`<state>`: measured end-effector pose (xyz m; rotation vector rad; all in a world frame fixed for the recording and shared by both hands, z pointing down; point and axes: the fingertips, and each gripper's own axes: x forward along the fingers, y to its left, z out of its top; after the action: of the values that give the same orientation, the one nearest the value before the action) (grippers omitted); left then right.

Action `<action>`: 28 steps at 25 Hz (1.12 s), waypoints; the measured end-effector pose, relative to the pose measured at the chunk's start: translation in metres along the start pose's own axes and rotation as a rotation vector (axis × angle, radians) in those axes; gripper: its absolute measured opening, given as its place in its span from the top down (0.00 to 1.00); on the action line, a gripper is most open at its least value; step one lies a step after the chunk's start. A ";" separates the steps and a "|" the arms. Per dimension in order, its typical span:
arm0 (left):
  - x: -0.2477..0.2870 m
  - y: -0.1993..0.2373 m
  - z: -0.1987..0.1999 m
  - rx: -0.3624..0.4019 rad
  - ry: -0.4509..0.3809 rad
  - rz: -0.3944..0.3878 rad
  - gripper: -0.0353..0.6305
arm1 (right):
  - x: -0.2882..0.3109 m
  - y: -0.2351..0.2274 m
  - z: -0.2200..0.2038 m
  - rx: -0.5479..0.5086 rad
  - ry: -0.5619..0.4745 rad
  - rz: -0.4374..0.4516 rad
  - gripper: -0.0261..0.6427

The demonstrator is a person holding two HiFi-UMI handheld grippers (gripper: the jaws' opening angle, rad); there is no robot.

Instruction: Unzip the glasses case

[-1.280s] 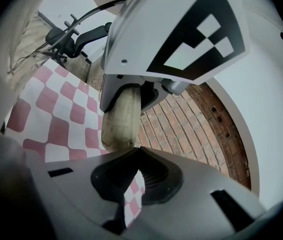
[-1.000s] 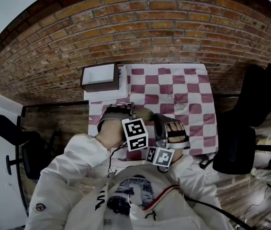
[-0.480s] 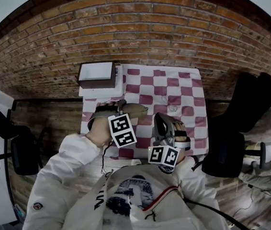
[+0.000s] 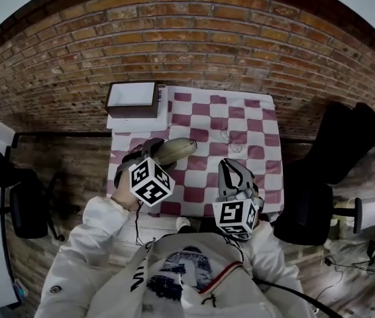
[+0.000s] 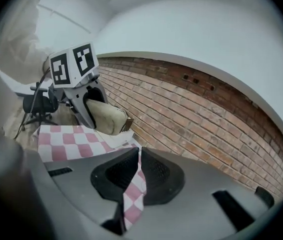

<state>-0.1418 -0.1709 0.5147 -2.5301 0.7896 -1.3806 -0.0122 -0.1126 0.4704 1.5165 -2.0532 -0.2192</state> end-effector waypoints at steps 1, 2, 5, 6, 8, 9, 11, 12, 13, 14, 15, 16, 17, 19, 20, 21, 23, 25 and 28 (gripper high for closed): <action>-0.002 -0.002 0.000 -0.029 -0.023 0.003 0.51 | -0.003 0.000 0.000 0.023 -0.004 0.003 0.93; -0.005 -0.004 0.001 -0.058 -0.051 0.004 0.51 | -0.006 0.000 -0.001 0.050 -0.010 0.007 0.93; -0.016 -0.012 0.009 -0.151 -0.159 -0.002 0.51 | -0.015 -0.003 0.001 0.159 -0.036 0.019 0.93; -0.021 -0.014 0.011 -0.184 -0.197 -0.002 0.51 | -0.018 -0.005 0.002 0.202 -0.047 0.024 0.93; -0.030 -0.018 0.015 -0.251 -0.260 -0.002 0.51 | -0.023 -0.007 0.001 0.276 -0.060 0.033 0.93; -0.033 -0.020 0.016 -0.284 -0.283 0.000 0.51 | -0.026 -0.008 -0.001 0.301 -0.064 0.038 0.93; -0.040 -0.021 0.017 -0.342 -0.320 0.013 0.51 | -0.032 -0.011 -0.006 0.343 -0.080 0.038 0.93; -0.044 -0.022 0.017 -0.365 -0.341 0.022 0.51 | -0.035 -0.013 -0.006 0.368 -0.095 0.036 0.93; -0.048 -0.023 0.018 -0.385 -0.364 0.030 0.51 | -0.037 -0.014 -0.006 0.393 -0.109 0.034 0.93; -0.051 -0.024 0.019 -0.403 -0.386 0.034 0.51 | -0.040 -0.016 -0.006 0.414 -0.122 0.031 0.93; -0.055 -0.026 0.021 -0.424 -0.408 0.034 0.51 | -0.043 -0.018 -0.006 0.430 -0.132 0.027 0.93; -0.058 -0.027 0.022 -0.451 -0.429 0.034 0.51 | -0.045 -0.020 -0.005 0.441 -0.140 0.021 0.93; -0.063 -0.027 0.023 -0.480 -0.454 0.037 0.51 | -0.048 -0.021 -0.004 0.452 -0.148 0.014 0.93; -0.072 -0.026 0.025 -0.526 -0.508 0.056 0.51 | -0.053 -0.023 -0.002 0.475 -0.161 0.002 0.93; -0.077 -0.026 0.026 -0.543 -0.535 0.066 0.51 | -0.056 -0.024 -0.002 0.484 -0.166 -0.002 0.94; -0.081 -0.026 0.028 -0.557 -0.562 0.072 0.51 | -0.059 -0.025 -0.001 0.491 -0.172 -0.007 0.94; -0.089 -0.028 0.031 -0.573 -0.613 0.076 0.51 | -0.065 -0.028 0.000 0.503 -0.187 -0.017 0.94; -0.095 -0.030 0.033 -0.576 -0.644 0.076 0.51 | -0.070 -0.030 0.002 0.515 -0.201 -0.025 0.94; -0.098 -0.033 0.029 -0.602 -0.642 0.081 0.51 | -0.075 -0.031 0.005 0.520 -0.215 -0.031 0.94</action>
<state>-0.1491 -0.0959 0.4385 -3.0349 1.2613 -0.2460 0.0256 -0.0554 0.4262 1.8968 -2.3816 0.1645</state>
